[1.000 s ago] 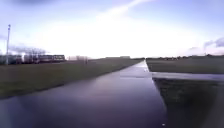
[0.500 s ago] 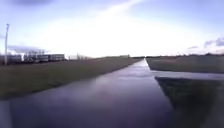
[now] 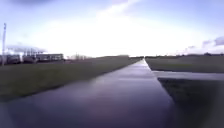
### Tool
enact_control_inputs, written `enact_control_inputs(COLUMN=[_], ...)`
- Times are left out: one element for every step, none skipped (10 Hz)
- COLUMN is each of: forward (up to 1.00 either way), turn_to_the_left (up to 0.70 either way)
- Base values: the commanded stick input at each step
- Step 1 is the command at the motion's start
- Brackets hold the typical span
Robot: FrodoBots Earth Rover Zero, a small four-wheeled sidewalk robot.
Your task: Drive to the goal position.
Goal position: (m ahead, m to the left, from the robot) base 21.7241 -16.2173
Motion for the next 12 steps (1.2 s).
enact_control_inputs(forward=[0.45, 0.45, 0.45, 0.45, 0.45, 0.45, 0.45, 0.45, 0.45, 0.45, 0.45, 0.45], turn_to_the_left=[-0.27, -0.27, -0.27, -0.27, -0.27, -0.27, -0.27, -0.27, -0.27, -0.27, -0.27, -0.27])
